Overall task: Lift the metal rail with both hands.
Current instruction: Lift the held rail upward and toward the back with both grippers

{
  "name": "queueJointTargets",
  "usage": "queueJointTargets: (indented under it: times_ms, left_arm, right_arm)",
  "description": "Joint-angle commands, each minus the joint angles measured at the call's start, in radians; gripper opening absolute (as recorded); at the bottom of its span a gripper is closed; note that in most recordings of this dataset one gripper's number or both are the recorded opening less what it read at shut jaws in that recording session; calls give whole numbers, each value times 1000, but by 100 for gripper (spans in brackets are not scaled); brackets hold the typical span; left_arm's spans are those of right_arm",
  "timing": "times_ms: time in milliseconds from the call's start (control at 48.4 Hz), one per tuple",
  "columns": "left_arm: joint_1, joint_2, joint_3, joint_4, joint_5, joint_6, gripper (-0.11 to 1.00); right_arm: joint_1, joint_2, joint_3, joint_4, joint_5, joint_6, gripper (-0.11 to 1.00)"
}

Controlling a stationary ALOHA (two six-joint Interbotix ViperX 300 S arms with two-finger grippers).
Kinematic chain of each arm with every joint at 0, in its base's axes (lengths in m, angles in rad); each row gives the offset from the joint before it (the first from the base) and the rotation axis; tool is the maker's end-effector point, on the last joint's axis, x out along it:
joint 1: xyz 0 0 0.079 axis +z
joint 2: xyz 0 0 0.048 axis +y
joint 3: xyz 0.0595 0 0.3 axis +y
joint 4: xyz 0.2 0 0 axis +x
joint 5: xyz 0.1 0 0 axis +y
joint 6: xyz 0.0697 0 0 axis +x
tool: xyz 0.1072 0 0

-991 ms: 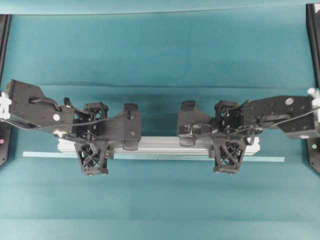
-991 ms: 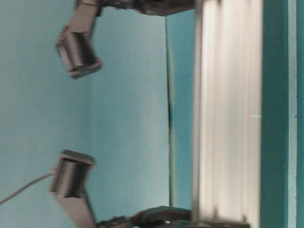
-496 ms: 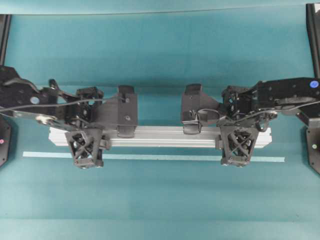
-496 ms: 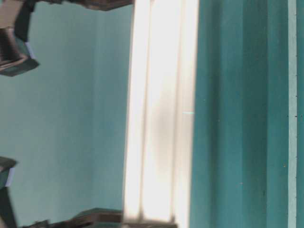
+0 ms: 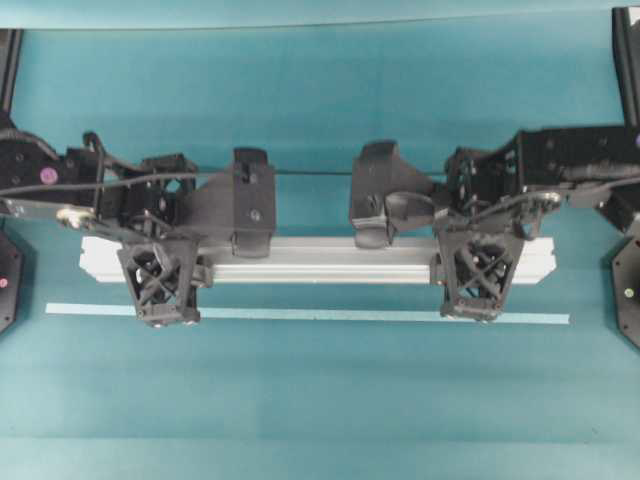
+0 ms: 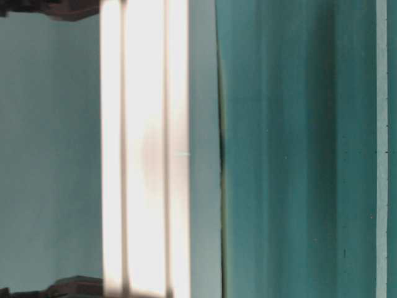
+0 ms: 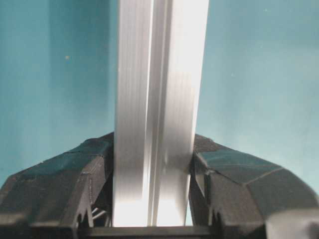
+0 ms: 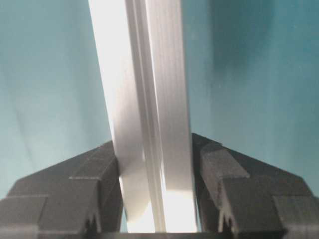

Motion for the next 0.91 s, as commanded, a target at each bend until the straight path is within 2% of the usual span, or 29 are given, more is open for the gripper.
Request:
queueJointTargets:
  times_ms: [0, 310, 516, 888]
  left_arm:
    - [11, -40, -66, 3, 3, 0, 36]
    - [31, -92, -144, 3, 72, 0, 36]
    - [32, -106, -187, 3, 141, -2, 36]
    - [31, -95, -359, 3, 241, 0, 36]
  right_arm:
    - [-3, -11, -74, 6, 28, 32, 39]
    - [-5, -20, -155, 5, 130, 37, 39]
    - [-5, -21, -258, 5, 218, 64, 39]
    - [-5, -15, -396, -2, 339, 86, 39]
